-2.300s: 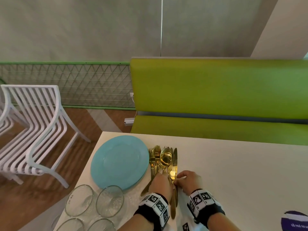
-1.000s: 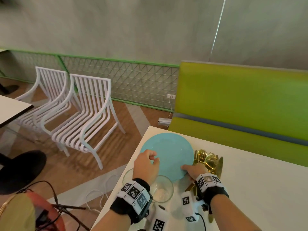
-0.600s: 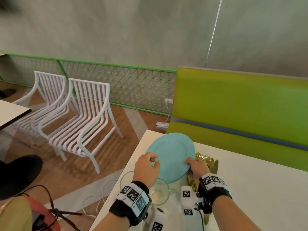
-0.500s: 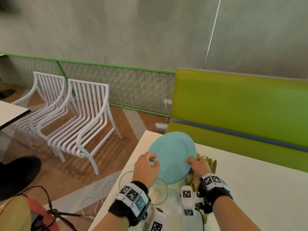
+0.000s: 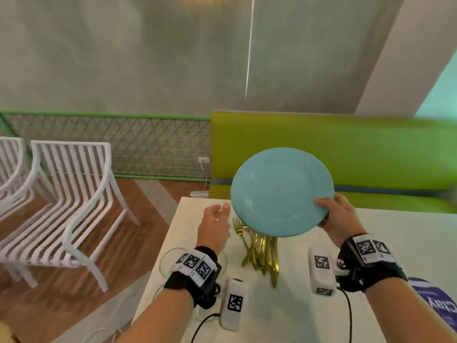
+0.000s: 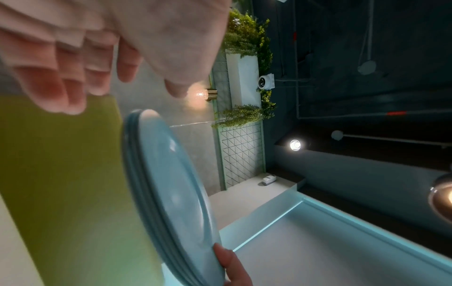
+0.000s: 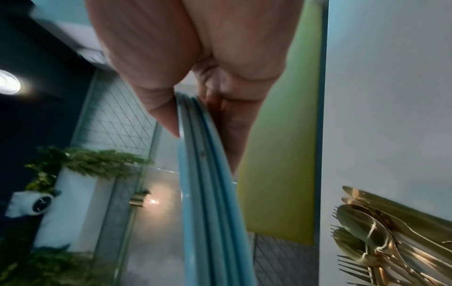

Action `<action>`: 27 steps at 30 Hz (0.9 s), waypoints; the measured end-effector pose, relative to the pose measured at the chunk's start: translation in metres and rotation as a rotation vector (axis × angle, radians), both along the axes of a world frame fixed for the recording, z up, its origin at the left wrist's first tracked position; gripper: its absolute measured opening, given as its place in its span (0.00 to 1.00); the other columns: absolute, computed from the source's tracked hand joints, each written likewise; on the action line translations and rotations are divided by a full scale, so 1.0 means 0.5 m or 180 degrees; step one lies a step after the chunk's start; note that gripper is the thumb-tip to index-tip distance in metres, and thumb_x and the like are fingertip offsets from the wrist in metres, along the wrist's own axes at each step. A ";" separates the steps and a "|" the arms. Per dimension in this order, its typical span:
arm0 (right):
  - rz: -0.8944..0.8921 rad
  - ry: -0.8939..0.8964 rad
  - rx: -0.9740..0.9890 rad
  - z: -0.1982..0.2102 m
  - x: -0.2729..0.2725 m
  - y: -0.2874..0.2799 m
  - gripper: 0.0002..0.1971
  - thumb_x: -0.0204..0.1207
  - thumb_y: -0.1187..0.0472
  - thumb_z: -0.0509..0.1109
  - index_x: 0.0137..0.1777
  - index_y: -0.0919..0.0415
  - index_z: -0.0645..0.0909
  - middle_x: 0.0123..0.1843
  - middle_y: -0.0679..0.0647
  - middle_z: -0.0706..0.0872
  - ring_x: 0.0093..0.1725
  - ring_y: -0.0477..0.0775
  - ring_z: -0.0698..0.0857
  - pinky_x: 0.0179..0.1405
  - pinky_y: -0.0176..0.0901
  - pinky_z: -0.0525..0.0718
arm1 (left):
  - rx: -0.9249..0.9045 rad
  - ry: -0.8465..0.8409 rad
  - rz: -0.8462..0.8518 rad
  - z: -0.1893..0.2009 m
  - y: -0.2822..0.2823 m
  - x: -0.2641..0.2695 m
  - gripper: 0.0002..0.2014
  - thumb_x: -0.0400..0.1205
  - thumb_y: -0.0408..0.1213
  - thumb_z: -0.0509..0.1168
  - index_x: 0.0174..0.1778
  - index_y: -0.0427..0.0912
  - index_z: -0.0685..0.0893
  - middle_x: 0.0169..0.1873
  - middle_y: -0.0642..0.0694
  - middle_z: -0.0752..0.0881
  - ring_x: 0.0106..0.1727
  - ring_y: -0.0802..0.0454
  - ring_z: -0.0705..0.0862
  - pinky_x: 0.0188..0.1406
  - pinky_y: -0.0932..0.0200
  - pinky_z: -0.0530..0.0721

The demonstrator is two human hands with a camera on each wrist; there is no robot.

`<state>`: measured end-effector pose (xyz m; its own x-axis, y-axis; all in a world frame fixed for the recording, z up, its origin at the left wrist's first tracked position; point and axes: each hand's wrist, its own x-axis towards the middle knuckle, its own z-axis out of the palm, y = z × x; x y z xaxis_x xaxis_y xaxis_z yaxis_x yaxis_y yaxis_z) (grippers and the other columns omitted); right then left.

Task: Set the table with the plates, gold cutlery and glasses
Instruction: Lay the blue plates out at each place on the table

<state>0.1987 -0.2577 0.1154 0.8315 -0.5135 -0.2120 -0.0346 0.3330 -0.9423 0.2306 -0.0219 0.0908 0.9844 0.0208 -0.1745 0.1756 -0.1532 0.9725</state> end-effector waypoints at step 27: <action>-0.1630 0.0553 -0.0247 -0.006 -0.680 0.054 0.08 0.79 0.71 0.60 0.56 0.65 0.77 0.42 0.61 0.82 0.36 0.59 0.78 0.33 0.47 0.75 | -0.1468 0.1618 -0.1903 -0.013 -0.123 -0.387 0.10 0.84 0.42 0.57 0.47 0.45 0.83 0.42 0.41 0.87 0.42 0.45 0.83 0.44 0.53 0.81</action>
